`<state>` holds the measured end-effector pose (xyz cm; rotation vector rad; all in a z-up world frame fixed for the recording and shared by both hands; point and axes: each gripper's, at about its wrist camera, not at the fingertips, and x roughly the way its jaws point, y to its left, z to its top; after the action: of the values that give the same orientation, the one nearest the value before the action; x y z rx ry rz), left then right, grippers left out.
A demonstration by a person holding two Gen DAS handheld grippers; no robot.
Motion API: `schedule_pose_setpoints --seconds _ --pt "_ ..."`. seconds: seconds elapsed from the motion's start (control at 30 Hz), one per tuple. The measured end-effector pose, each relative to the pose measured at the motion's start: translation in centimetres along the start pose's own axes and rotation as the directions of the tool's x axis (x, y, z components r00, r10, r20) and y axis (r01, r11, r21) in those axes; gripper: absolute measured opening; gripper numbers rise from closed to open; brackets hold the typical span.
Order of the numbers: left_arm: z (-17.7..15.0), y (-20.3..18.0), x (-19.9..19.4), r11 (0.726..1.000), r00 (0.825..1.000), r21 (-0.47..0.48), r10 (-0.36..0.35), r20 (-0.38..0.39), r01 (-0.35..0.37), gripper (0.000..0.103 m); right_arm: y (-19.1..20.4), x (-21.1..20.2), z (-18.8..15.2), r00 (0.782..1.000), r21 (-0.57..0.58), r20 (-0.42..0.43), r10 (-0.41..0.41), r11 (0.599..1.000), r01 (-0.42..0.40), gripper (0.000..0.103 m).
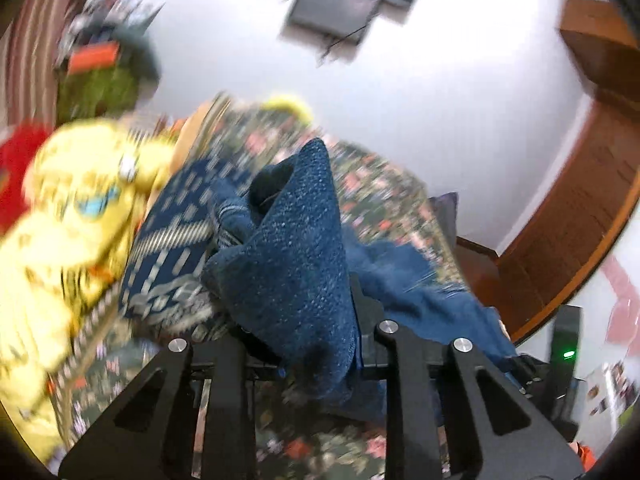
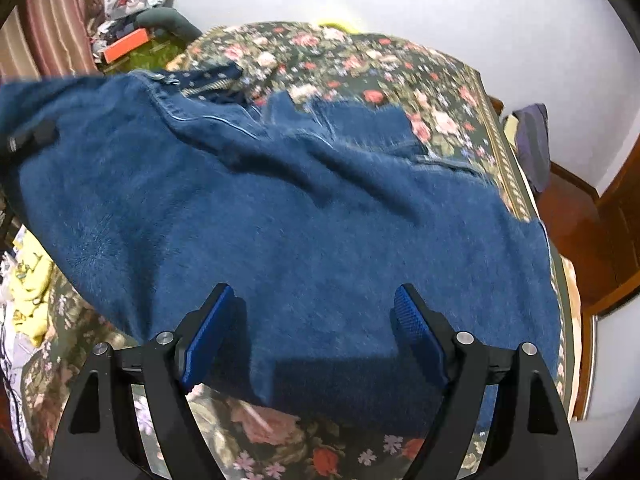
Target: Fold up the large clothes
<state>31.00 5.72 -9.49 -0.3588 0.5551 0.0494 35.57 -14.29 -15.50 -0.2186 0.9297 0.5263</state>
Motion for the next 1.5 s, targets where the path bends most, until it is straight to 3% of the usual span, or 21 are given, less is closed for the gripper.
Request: schedule_pose_setpoints --seconds 0.17,0.37,0.5,0.67,0.83,0.9,0.93,1.03,1.13,1.23,1.27,1.37,1.43,1.5 --pt "1.1 -5.6 0.0 0.985 0.999 0.169 -0.028 0.033 0.022 0.021 0.6 1.7 -0.8 0.999 -0.002 -0.027 0.028 1.000 -0.028 0.079" --pt "0.2 -8.8 1.2 0.969 0.999 0.248 -0.025 0.023 0.018 0.020 -1.6 1.0 -1.2 0.996 0.075 -0.028 0.085 0.994 -0.083 0.080" --pt "0.5 -11.1 1.8 0.958 0.999 0.285 -0.044 0.008 0.040 0.018 -4.4 -1.2 -1.9 0.999 0.123 0.021 0.041 0.991 -0.043 0.080" --pt "-0.6 -17.9 4.0 0.908 0.992 0.400 -0.120 -0.034 0.123 0.016 -9.4 -4.7 -3.6 0.995 0.202 0.069 -0.072 0.978 0.057 0.080" --pt "-4.8 -24.2 7.0 0.855 0.969 0.460 -0.182 -0.166 0.239 0.015 -14.5 -7.7 -6.3 0.981 0.281 0.053 -0.185 0.946 0.163 0.080" --pt "-7.2 -26.0 8.6 0.834 0.947 0.469 -0.186 -0.261 0.292 0.015 -16.1 -8.4 -7.5 0.977 0.306 0.030 -0.211 0.933 0.192 0.080" --pt "-9.1 -26.8 9.7 0.814 0.931 0.485 -0.173 -0.323 0.319 0.015 -16.7 -8.7 -8.0 0.975 0.317 0.020 -0.220 0.927 0.203 0.080" --pt "-12.9 -27.6 11.1 0.775 0.905 0.530 -0.122 -0.408 0.344 0.015 -18.1 -9.3 -9.0 0.972 0.338 -0.002 -0.236 0.914 0.223 0.080" --pt "-15.3 -27.7 11.0 0.723 0.899 0.596 -0.079 -0.431 0.349 0.016 -18.7 -9.8 -9.7 0.969 0.344 -0.008 -0.247 0.909 0.234 0.080" --pt "-15.6 -27.6 10.0 0.703 0.889 0.608 -0.076 -0.451 0.368 0.031 -18.8 -10.0 -9.5 0.968 0.348 -0.009 -0.250 0.907 0.237 0.080" --pt "-15.5 -27.6 9.7 0.705 0.879 0.593 -0.090 -0.469 0.389 0.041 -18.8 -10.1 -9.5 0.968 0.348 -0.007 -0.250 0.907 0.237 0.080" --pt "-14.5 -27.1 8.2 0.716 0.824 0.507 -0.167 -0.542 0.479 0.062 -18.8 -10.6 -9.2 0.968 0.344 0.010 -0.251 0.910 0.232 0.080" --pt "-13.9 -26.8 6.8 0.722 0.827 0.498 -0.181 -0.533 0.480 0.067 -18.5 -11.2 -9.3 0.968 0.341 0.027 -0.248 0.913 0.224 0.080" --pt "-13.3 -26.3 5.7 0.727 0.849 0.519 -0.167 -0.501 0.449 0.070 -18.2 -11.7 -9.1 0.970 0.337 0.045 -0.240 0.918 0.211 0.080"
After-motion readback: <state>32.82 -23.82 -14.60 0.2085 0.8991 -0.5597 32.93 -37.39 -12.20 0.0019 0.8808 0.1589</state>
